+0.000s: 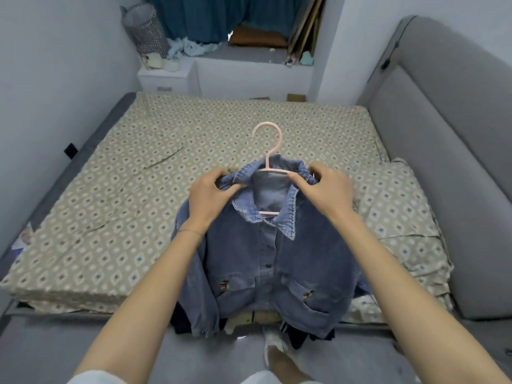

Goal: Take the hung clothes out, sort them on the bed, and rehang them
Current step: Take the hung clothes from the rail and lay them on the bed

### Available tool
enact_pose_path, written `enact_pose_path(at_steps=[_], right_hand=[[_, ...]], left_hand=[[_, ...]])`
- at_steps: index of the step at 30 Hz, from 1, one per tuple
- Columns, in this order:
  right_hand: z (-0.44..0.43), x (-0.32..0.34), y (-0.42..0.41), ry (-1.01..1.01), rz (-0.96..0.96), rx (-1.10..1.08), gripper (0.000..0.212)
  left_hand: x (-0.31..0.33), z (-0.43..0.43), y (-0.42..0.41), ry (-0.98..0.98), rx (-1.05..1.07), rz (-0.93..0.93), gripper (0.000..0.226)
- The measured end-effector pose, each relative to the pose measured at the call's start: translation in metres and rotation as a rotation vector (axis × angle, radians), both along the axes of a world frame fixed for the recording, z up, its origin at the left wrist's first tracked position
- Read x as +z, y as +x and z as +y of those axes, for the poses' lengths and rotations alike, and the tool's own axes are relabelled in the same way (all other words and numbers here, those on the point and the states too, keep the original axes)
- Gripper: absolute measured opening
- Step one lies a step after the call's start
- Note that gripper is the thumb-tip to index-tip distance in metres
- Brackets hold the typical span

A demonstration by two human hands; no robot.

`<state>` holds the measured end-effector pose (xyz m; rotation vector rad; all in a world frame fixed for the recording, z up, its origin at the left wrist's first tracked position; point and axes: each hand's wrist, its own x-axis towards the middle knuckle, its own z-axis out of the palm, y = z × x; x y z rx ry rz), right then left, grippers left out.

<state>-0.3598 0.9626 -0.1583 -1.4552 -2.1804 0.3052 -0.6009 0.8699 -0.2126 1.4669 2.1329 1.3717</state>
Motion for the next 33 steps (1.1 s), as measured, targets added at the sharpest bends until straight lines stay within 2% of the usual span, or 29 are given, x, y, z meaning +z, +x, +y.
enact_pose_path(at_steps=[5,10,16,19,22,27,33], right_hand=[[0.092,-0.032,-0.018,-0.143,0.096,-0.023,0.063],[0.169,-0.087,-0.054,-0.227,0.098,-0.019,0.062],[0.236,-0.164,-0.095,-0.297,0.101,-0.034,0.053],[0.267,-0.218,-0.106,-0.324,0.085,-0.064,0.039],[0.295,-0.276,-0.118,-0.367,0.019,-0.09,0.049],[0.333,-0.344,-0.138,-0.395,-0.092,-0.105,0.045],[0.353,-0.398,-0.148,-0.414,-0.123,-0.086,0.055]], left_hand=[[-0.024,0.088,-0.02,-0.003,-0.029,-0.016,0.033],[-0.079,0.156,-0.046,-0.073,0.054,-0.094,0.03],[-0.158,0.227,-0.075,-0.139,0.106,-0.188,0.039],[-0.21,0.264,-0.087,-0.159,0.1,-0.241,0.034],[-0.262,0.297,-0.1,-0.197,0.113,-0.233,0.032],[-0.341,0.331,-0.114,-0.279,0.155,-0.146,0.045],[-0.384,0.348,-0.118,-0.322,0.214,-0.012,0.046]])
